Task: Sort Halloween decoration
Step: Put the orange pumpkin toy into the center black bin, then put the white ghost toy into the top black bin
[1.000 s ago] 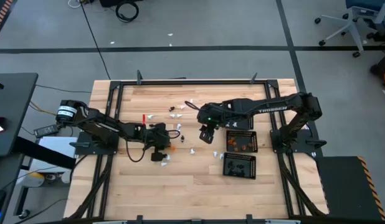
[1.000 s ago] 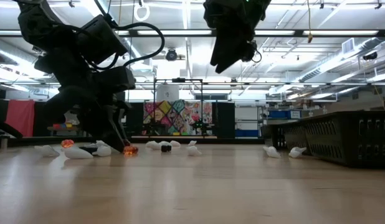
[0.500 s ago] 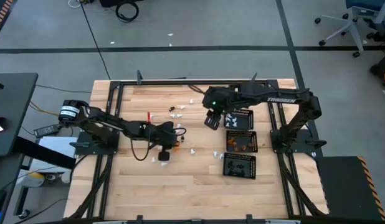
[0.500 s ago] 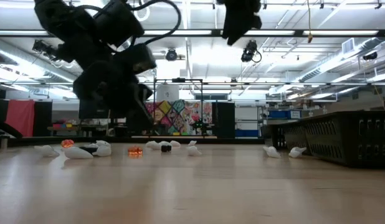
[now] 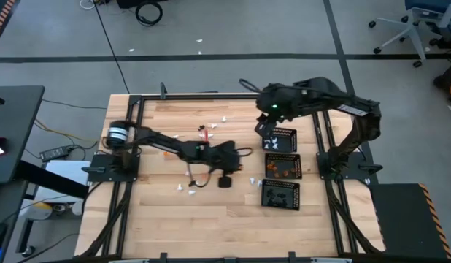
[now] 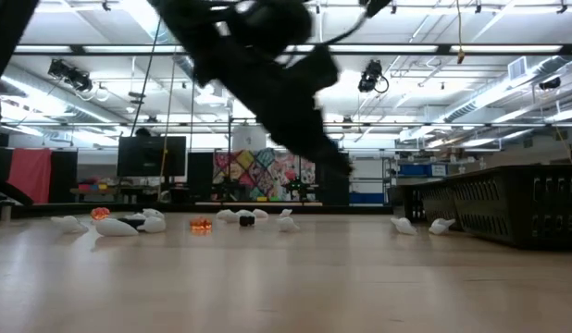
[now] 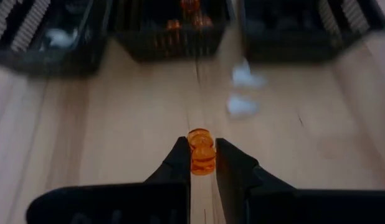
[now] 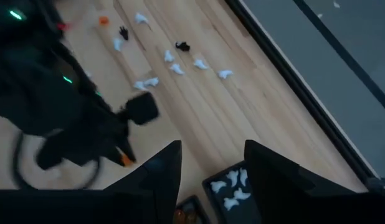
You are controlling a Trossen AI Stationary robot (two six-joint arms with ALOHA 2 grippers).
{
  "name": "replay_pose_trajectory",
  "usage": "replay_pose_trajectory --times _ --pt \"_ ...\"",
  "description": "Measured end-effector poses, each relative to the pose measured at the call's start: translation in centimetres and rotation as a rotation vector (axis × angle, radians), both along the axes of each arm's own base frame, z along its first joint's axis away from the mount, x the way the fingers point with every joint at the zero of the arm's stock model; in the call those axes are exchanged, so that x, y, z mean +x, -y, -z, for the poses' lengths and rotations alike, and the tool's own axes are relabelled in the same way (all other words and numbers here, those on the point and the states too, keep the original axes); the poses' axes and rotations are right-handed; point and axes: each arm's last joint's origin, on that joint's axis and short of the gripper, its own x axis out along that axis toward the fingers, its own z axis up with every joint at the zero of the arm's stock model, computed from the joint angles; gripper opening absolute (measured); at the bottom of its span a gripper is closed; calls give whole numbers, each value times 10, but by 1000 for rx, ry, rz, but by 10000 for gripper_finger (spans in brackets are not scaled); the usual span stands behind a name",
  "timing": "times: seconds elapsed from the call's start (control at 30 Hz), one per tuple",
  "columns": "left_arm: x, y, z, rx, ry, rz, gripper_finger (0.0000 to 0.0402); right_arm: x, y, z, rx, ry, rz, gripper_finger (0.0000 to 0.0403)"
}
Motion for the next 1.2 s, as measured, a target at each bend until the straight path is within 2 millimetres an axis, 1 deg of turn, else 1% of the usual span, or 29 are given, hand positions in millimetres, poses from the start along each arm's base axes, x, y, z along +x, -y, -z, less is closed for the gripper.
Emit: replay_pose_trajectory --times 0.13,0.2,0.23,0.33,0.43,0.47,0.5,0.57,0.6,0.67,0.73,0.87,1.03,1.2 --pt "41 1 -10 -4 23 -3 37 -22 -10 -15 22 61 0 179" --pt "56 2 -14 -4 17 -3 37 -34 -16 -23 21 102 6 179" --pt "67 2 -20 -6 57 -3 37 -39 -18 -26 12 120 12 179" --pt "87 2 -22 -8 75 -7 37 -53 -24 -35 -23 168 25 179" --pt "105 2 -21 -11 81 -10 37 -63 -28 -40 -44 203 26 179" --pt "111 2 -17 -12 68 -12 37 -66 -30 -41 -45 210 26 179" --pt "119 2 -19 -16 106 -14 37 -67 -31 -42 -49 218 25 179" --pt "124 0 -6 -15 43 -20 37 -69 -34 -43 -52 223 12 179" --pt "131 0 -4 -18 70 -22 37 -70 -35 -44 -56 227 12 179" --pt "133 -2 8 -27 16 -41 37 -70 -38 -43 -63 228 3 179" --pt "137 -5 13 -45 19 -67 39 -70 -40 -44 -69 237 -4 179" --pt "138 -9 16 -84 8 -109 61 -67 -45 -44 -85 241 -13 179" --pt "138 -9 15 -76 17 -101 99 -67 -48 -44 -101 249 -19 179" --pt "138 -6 11 -80 25 -99 120 -67 -48 -44 -110 247 -24 179"
